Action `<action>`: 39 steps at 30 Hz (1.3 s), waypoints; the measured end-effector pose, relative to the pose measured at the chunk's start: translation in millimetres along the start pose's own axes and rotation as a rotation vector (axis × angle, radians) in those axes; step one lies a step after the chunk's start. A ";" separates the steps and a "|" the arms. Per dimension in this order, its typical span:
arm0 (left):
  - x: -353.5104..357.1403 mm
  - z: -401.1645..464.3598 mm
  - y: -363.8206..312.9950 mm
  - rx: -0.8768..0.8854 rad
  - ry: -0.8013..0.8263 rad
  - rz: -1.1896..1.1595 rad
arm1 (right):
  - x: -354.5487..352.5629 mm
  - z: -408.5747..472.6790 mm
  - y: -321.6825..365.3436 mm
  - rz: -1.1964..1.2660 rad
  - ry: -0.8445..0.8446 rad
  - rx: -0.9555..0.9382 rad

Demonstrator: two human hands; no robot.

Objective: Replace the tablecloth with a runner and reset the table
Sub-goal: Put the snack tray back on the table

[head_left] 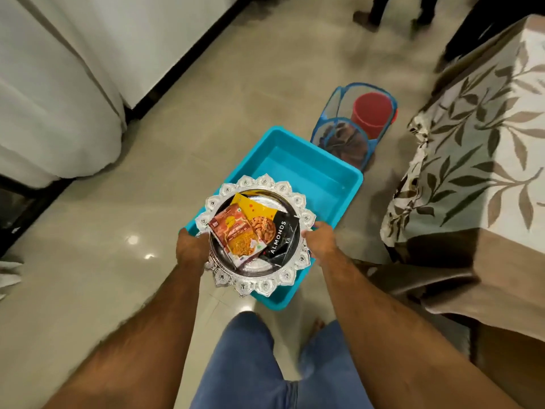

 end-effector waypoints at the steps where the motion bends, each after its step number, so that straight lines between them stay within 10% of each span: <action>1: -1.6 4.1 1.5 -0.020 0.027 -0.010 | -1.4 -5.1 2.4 0.032 -0.010 0.012; 7: -9.1 62.7 11.5 -0.027 0.054 -0.100 | -15.2 -28.0 31.0 0.149 0.011 -0.005; 17: 21.8 -88.9 -189.9 0.237 0.260 -0.111 | -183.7 -111.9 99.1 0.353 -0.140 -0.092; 39: 369.9 -473.4 -352.3 0.621 0.928 -0.078 | -602.6 -232.1 -28.4 0.960 -0.584 -0.259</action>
Point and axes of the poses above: each hand's wrist, its own z-axis towards the middle knuckle, its own x-axis out of the palm, y = z × x, the point moved 7 cm from there along z, towards the middle knuckle, and after that the axes turned 1 degree about x, right-handed, at the moved point
